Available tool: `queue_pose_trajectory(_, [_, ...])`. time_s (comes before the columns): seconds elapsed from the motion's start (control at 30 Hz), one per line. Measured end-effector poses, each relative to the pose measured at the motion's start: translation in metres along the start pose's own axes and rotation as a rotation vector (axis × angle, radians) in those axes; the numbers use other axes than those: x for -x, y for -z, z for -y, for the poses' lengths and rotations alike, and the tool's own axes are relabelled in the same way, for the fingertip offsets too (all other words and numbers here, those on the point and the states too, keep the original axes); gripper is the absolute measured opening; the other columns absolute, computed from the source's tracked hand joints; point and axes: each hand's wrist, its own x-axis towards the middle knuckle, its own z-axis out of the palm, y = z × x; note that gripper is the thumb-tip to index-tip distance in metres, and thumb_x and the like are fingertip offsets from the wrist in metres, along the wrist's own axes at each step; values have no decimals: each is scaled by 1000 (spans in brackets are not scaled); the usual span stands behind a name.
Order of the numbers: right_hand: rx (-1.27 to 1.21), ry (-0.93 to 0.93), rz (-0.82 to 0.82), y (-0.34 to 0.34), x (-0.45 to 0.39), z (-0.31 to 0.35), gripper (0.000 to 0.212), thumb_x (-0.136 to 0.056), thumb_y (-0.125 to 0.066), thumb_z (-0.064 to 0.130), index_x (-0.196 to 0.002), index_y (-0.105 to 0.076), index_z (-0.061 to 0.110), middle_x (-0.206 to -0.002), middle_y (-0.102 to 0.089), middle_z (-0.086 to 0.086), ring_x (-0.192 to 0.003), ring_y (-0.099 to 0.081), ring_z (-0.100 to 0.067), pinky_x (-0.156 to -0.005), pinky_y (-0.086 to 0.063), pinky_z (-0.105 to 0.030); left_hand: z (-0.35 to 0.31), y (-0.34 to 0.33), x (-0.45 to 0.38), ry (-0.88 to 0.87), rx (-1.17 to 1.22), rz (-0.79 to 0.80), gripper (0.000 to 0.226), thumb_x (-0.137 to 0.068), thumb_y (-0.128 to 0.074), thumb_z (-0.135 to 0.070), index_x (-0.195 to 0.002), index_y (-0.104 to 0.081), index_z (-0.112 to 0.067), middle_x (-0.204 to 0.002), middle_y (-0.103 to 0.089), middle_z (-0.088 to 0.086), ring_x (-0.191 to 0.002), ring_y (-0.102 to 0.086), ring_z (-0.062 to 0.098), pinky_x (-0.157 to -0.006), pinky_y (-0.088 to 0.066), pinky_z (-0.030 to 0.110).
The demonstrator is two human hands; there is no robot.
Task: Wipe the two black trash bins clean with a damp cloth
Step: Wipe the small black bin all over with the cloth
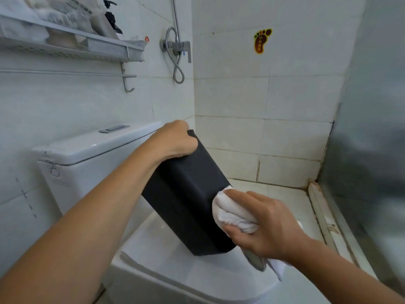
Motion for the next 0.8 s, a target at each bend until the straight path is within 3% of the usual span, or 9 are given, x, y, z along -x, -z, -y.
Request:
queue_pose_trajectory(0.1, [36, 31, -55, 0, 1, 1, 60, -81, -68, 61, -136, -52, 44, -87, -63, 15, -72, -59, -14, -56, -53, -34, 12, 4, -2, -79, 26, 71, 23, -91, -61, -25, -113, -60, -17, -106, -66, 2, -97, -65, 21, -89, -57, 40])
queue_pose_trajectory(0.2, [59, 38, -87, -1, -1, 6, 59, -80, -67, 62, -134, -56, 41, -82, -59, 15, -67, -55, -11, -52, -47, -28, 26, 9, -4, -160, 39, 112, 30, -94, -69, -37, -117, -64, -18, -108, -71, -1, -100, -68, 19, -97, -56, 47])
queue_pose_trajectory(0.4, [36, -19, -180, -4, -16, 32, 51, -81, -64, 63, -127, -58, 43, -77, -57, 10, -65, -55, -13, -51, -47, -30, 33, 12, 5, -263, 171, 167, 32, -86, -70, -42, -108, -69, -18, -102, -75, 5, -96, -72, 26, -94, -57, 54])
queue_pose_trajectory(0.5, [60, -8, -176, -3, -15, 40, 51, -83, -64, 62, -128, -59, 39, -74, -52, 11, -62, -49, -12, -48, -44, -29, 35, 13, 5, -269, 237, 196, 19, -92, -74, -34, -108, -72, -25, -98, -77, -3, -95, -74, 19, -94, -59, 48])
queue_pose_trajectory(0.67, [138, 254, -60, 2, 2, 31, 59, -81, -68, 59, -133, -62, 31, -77, -45, 11, -62, -43, -14, -48, -35, -27, 38, 14, 4, -269, 303, 216, 18, -94, -73, -28, -112, -73, -28, -101, -78, -7, -95, -75, 12, -93, -61, 38])
queue_pose_trajectory(0.8, [217, 394, -37, 4, 2, 25, 60, -83, -66, 60, -134, -61, 29, -78, -47, 8, -61, -44, -18, -45, -39, -31, 38, 12, 5, -262, 319, 195, 14, -93, -72, -25, -108, -74, -25, -99, -78, -4, -95, -75, 16, -91, -60, 40])
